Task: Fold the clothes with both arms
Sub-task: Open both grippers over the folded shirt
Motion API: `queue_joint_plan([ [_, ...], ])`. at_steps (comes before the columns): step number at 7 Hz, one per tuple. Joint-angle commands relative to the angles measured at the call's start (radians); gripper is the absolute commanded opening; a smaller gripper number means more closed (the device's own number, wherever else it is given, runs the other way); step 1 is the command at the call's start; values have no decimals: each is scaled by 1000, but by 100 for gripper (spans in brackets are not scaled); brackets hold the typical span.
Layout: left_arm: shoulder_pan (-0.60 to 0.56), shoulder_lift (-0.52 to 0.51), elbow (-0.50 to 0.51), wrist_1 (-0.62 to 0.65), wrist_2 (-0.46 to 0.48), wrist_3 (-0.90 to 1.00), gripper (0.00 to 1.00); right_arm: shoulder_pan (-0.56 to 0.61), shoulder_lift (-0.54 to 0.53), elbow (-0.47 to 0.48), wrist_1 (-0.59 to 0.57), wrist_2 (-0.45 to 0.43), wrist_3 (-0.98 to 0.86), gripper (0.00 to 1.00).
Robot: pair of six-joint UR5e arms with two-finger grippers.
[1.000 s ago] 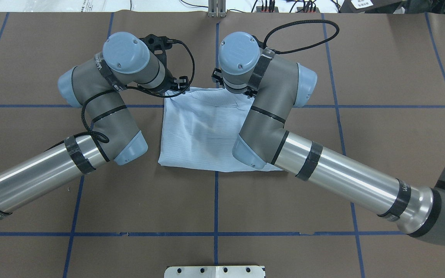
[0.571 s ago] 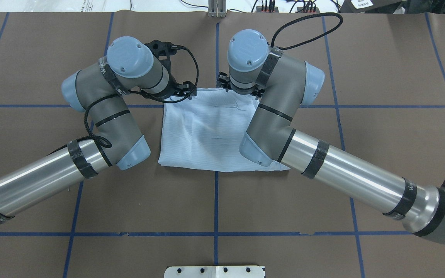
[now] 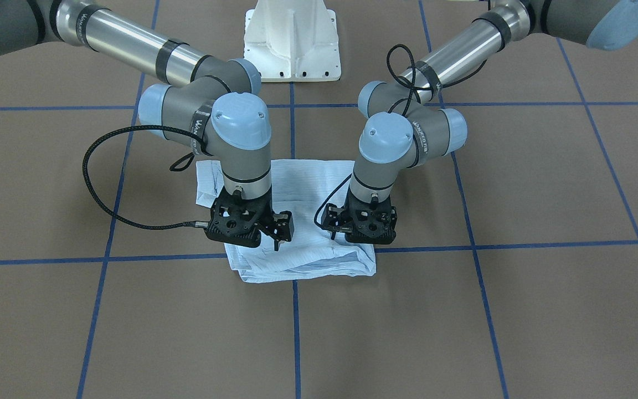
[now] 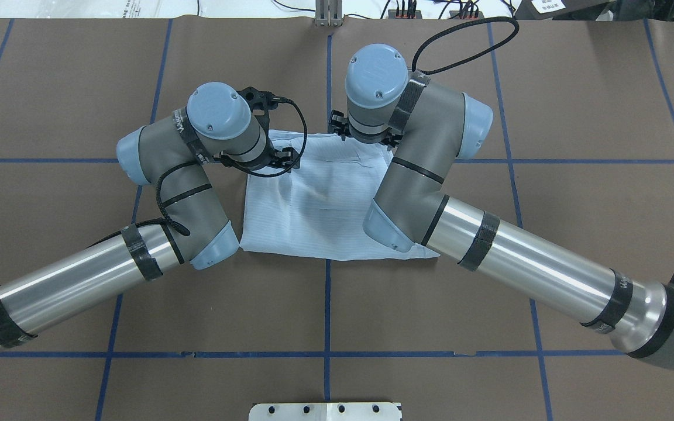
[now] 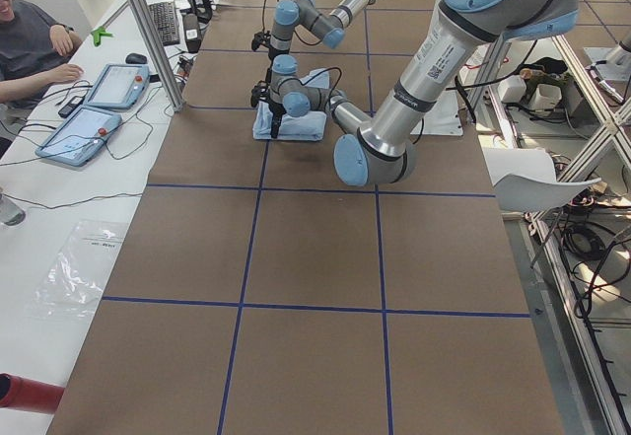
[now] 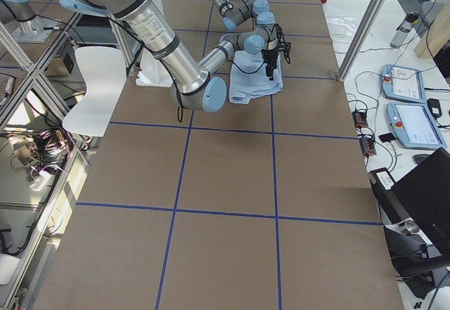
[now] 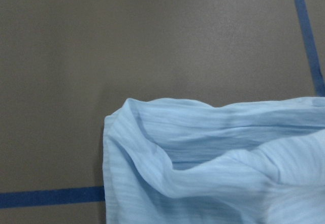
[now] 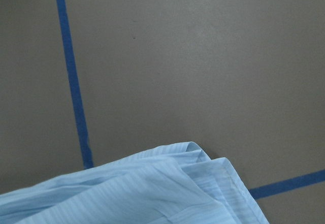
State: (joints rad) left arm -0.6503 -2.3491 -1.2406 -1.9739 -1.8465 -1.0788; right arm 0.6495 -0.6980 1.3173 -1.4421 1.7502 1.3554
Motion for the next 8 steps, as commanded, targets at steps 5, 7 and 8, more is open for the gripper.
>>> queue_joint_plan([
  [5,-108,-127,150,1,-19,20,100,30,-34,-1,-4,35,-124,100],
  [7,-123,1,-59,73,-92,112,100,120,-113,35,-17,199,-322,100],
  [8,-159,55,-232,249,-105,234,100,169,-177,98,-65,239,-466,100],
])
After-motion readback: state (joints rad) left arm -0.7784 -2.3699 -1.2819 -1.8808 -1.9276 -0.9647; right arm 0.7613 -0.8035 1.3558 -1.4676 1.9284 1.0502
